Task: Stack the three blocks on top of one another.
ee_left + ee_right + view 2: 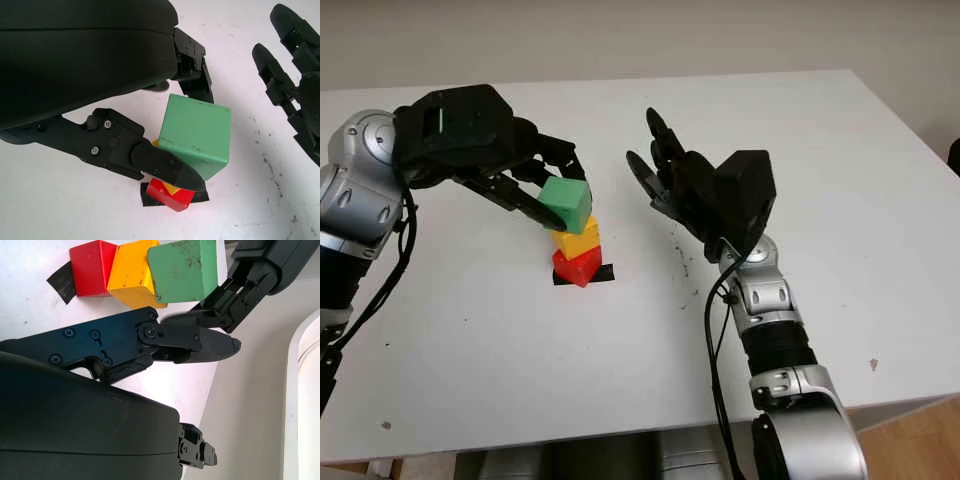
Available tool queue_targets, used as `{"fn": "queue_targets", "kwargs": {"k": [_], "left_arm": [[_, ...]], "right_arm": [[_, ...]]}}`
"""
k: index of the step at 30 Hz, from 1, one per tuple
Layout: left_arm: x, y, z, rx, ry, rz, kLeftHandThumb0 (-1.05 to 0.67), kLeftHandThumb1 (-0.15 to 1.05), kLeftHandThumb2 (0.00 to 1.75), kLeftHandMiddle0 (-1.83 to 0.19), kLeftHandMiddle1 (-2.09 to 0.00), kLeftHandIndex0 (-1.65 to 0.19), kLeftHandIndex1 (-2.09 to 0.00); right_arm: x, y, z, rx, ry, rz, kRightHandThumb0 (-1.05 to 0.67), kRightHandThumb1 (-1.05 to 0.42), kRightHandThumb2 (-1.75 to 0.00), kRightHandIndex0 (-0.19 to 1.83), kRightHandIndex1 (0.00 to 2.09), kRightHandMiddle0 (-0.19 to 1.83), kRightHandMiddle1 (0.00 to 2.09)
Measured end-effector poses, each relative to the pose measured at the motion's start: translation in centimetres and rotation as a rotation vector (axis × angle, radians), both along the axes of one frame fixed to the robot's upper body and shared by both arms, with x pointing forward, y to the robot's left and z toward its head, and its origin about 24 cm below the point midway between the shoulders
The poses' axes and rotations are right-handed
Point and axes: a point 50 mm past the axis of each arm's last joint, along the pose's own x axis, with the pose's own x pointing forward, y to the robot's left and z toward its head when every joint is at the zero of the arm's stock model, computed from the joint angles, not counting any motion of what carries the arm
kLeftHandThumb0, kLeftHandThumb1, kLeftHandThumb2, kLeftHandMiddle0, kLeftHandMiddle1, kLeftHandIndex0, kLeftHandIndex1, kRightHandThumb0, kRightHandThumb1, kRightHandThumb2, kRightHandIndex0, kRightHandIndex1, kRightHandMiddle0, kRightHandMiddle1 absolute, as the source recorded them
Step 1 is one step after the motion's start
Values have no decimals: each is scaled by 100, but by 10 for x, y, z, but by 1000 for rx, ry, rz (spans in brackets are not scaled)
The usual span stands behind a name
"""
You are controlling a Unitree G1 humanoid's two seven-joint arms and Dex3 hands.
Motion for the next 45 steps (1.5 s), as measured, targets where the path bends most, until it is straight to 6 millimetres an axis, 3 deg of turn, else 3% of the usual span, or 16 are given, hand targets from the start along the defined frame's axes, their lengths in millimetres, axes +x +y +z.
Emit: {"fn": "queue_targets", "kwargs": {"k": [10,17,20,23,26,32,37,42,45], "left_arm": [[-2,-1,0,2,33,-4,-58,88,5,17,-1,7,-8],[-6,0,5,-4,39,-34,-89,93,7,19,0,19,0],[-11,7,18,-115,33,-71,-99,101,9,19,0,19,0],[-17,20,34,-215,-31,-72,-104,104,26,19,0,19,0],[-23,38,37,-372,-67,-18,-99,105,51,19,0,18,-1],[-28,64,22,-730,-68,183,-89,105,64,19,0,19,0],[-31,73,-8,-1024,-132,279,-85,105,63,19,0,19,0],[-34,70,-43,-1182,-276,406,-83,105,71,19,0,19,0],[-35,64,-55,-1160,-394,430,-84,105,74,19,0,19,0]], "right_arm": [[0,0,0,-14,-2,-3,-71,-105,-46,-19,0,-18,5],[0,0,1,-15,-3,0,-71,-105,-46,-19,0,-18,5],[0,-1,1,-10,-1,-1,-72,-105,-46,-19,0,-17,6],[1,-2,1,-3,4,-6,-72,-105,-46,-19,0,-17,5],[1,-2,1,-1,4,-8,-73,-105,-47,-19,0,-18,5],[1,-3,3,14,-22,-20,-70,-105,-49,-19,0,-18,5],[2,-7,2,45,-21,-56,-69,-105,-52,-19,0,-19,0],[3,-13,-2,77,-8,-84,-66,-105,-55,-19,0,-19,0],[3,-14,-2,79,-13,-83,-64,-105,-57,-19,0,-19,0]]}}
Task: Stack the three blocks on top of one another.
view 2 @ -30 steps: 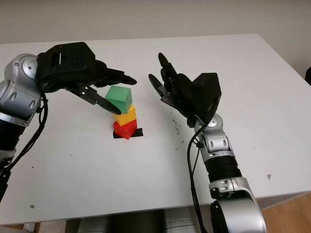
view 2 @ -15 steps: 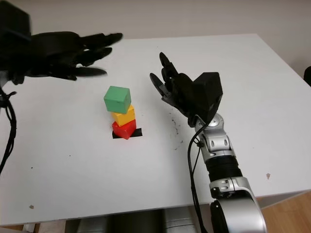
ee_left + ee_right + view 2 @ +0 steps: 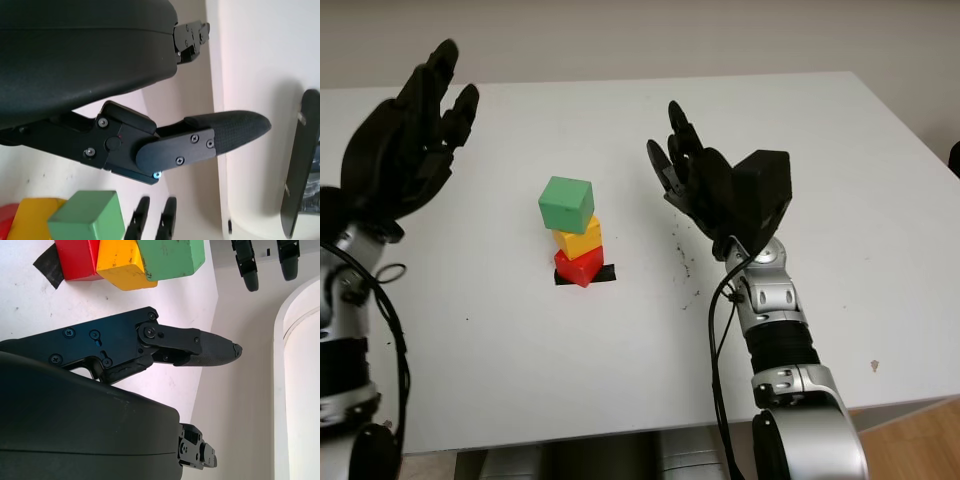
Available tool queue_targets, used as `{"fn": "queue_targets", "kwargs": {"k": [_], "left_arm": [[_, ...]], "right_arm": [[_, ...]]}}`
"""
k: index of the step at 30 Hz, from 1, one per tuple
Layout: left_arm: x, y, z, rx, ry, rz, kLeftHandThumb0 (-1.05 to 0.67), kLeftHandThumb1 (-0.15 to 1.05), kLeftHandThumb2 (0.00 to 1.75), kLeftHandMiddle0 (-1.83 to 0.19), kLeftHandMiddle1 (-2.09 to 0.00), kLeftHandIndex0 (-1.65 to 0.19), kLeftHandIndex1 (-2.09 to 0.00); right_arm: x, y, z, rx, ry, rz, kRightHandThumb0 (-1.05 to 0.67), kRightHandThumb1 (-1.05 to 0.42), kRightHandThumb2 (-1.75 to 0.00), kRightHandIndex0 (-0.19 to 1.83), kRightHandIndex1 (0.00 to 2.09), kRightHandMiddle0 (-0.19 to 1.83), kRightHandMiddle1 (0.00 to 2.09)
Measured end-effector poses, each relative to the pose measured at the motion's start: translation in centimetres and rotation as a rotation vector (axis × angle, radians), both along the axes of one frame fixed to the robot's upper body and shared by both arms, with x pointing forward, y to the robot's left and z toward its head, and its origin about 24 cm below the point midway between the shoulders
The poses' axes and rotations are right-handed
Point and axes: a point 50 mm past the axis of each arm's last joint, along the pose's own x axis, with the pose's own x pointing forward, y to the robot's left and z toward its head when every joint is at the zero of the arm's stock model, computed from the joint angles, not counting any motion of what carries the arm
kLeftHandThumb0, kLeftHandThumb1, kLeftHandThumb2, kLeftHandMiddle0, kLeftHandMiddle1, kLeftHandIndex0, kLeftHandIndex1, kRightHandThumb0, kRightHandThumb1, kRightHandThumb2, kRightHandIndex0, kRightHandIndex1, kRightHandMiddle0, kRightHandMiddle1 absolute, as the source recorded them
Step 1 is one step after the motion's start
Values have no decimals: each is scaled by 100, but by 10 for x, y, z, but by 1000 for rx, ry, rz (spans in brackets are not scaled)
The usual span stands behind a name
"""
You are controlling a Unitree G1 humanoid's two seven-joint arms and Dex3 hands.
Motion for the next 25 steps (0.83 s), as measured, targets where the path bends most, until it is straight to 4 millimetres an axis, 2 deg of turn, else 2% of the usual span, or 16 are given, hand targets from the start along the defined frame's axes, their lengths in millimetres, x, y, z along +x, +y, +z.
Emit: {"fn": "queue_targets", "kwargs": {"k": [5,10,14,18,25], "left_arm": [[2,-6,-26,60,-12,56,-85,105,75,19,0,19,0],[6,-5,-57,24,67,66,-86,105,77,19,0,19,0],[6,-5,-73,17,93,64,-85,105,78,19,0,19,0],[4,-4,-79,20,101,63,-84,105,79,19,0,19,0],[3,-1,-78,38,106,55,-84,105,78,19,0,19,0]], "right_arm": [[0,0,1,4,-9,1,-66,-105,-61,-19,0,-19,0],[0,1,-1,4,3,2,-66,-105,-63,-19,0,-19,0],[0,0,-5,23,21,-6,-67,-105,-67,-19,0,-19,0],[0,-1,-11,47,32,-25,-69,-105,-69,-19,0,-19,0],[0,-2,-13,50,26,-52,-74,-105,-70,-19,0,-19,0]]}}
